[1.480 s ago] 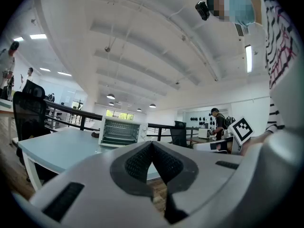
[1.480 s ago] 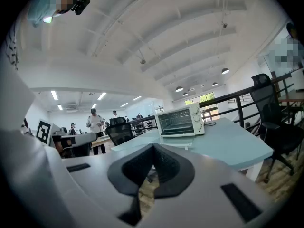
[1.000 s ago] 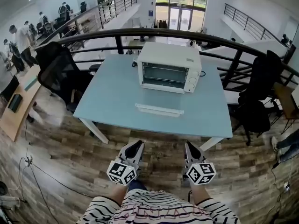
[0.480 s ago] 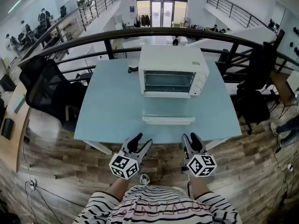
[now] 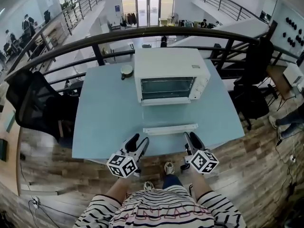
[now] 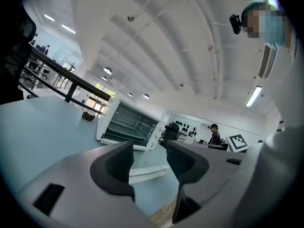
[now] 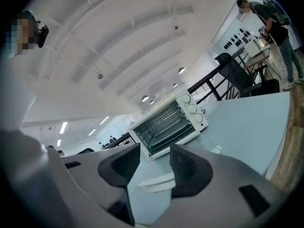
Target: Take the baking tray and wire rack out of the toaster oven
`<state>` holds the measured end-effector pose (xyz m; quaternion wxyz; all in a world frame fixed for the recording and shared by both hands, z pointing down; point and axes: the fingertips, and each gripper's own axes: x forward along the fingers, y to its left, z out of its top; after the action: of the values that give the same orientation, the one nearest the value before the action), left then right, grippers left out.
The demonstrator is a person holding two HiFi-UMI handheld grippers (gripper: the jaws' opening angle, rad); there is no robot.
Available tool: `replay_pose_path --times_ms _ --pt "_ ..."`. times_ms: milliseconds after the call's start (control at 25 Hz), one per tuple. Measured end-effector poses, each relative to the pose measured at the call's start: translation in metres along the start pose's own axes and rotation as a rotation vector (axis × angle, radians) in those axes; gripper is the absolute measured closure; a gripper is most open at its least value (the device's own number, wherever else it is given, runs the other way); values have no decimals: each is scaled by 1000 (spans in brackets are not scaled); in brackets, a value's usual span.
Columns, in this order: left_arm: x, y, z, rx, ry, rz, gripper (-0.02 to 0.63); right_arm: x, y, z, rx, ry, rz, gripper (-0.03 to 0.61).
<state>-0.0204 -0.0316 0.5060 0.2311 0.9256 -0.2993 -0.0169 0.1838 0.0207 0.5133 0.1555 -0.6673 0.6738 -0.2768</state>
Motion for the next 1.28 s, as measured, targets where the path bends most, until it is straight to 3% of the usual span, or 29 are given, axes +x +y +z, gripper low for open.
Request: replay_pose_path --times_ms 160,680,1120,1280 --pt "37 21 8 -15 2 26 417 44 -16 10 -35 33 -5 390" --pt "172 79 14 -128 -5 147 417 179 -110 40 68 117 -23 390" --pt "251 121 8 -319 -28 223 417 256 -159 37 350 95 -77 390" --pt "268 140 2 -378 -42 248 417 277 -166 40 478 54 -50 390"
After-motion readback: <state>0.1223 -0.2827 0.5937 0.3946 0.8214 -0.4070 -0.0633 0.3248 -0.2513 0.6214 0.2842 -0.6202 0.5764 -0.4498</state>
